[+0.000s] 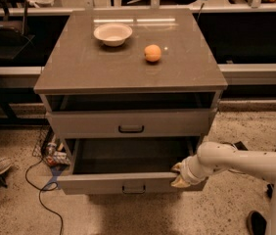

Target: Open middle drawer

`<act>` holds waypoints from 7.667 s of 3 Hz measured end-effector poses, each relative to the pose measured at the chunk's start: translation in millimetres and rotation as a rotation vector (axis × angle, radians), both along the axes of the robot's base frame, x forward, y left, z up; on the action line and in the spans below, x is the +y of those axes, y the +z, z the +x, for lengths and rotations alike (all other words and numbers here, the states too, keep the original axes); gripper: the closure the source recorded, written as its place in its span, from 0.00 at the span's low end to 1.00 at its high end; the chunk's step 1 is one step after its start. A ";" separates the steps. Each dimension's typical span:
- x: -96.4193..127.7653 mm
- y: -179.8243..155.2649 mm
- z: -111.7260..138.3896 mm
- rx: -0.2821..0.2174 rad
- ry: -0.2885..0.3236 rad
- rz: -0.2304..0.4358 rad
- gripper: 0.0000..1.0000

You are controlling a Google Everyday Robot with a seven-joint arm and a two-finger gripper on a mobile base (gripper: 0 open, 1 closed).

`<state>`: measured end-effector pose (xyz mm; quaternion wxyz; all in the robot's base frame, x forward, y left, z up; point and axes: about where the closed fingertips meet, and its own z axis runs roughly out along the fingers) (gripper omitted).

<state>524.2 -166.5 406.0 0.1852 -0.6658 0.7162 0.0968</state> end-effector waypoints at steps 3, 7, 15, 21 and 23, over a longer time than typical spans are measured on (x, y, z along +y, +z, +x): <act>2.8 -3.7 -2.7 0.008 0.005 0.002 0.00; -6.2 6.8 -38.4 0.033 0.059 0.140 0.18; -31.1 -2.8 -104.0 0.051 -0.047 0.189 1.00; -26.9 2.3 -106.1 0.048 -0.026 0.231 0.00; -31.0 108.7 -93.3 -0.113 0.043 0.321 0.00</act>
Offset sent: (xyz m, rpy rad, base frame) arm -0.0009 0.0009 -0.0012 0.0008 0.0025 0.0014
